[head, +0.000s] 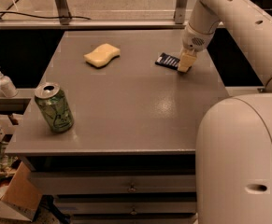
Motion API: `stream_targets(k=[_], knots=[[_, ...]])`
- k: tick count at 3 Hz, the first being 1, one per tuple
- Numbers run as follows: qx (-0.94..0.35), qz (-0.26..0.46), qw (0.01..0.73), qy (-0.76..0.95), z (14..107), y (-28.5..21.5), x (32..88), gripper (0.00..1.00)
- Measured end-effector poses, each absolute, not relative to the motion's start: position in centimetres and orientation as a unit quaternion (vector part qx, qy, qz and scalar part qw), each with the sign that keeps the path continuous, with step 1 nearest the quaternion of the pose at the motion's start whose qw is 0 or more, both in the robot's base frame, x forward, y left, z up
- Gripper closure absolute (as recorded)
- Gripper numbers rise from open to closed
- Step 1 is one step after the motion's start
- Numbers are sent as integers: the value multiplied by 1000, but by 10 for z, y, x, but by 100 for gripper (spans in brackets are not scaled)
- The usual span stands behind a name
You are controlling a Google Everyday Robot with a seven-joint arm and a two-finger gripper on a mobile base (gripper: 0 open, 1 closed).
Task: Move rxbar blueberry near sponge
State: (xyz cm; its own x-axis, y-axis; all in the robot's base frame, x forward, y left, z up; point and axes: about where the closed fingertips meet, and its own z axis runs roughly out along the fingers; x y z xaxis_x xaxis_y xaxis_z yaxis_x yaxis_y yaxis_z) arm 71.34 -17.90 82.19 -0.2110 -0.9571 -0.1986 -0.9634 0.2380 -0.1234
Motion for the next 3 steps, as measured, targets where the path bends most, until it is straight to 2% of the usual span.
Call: stream_targets(k=[2,3], knots=[[-616,19,127,777,829,-178,711,100],[-621,33,154,768,851,-166,709,100]])
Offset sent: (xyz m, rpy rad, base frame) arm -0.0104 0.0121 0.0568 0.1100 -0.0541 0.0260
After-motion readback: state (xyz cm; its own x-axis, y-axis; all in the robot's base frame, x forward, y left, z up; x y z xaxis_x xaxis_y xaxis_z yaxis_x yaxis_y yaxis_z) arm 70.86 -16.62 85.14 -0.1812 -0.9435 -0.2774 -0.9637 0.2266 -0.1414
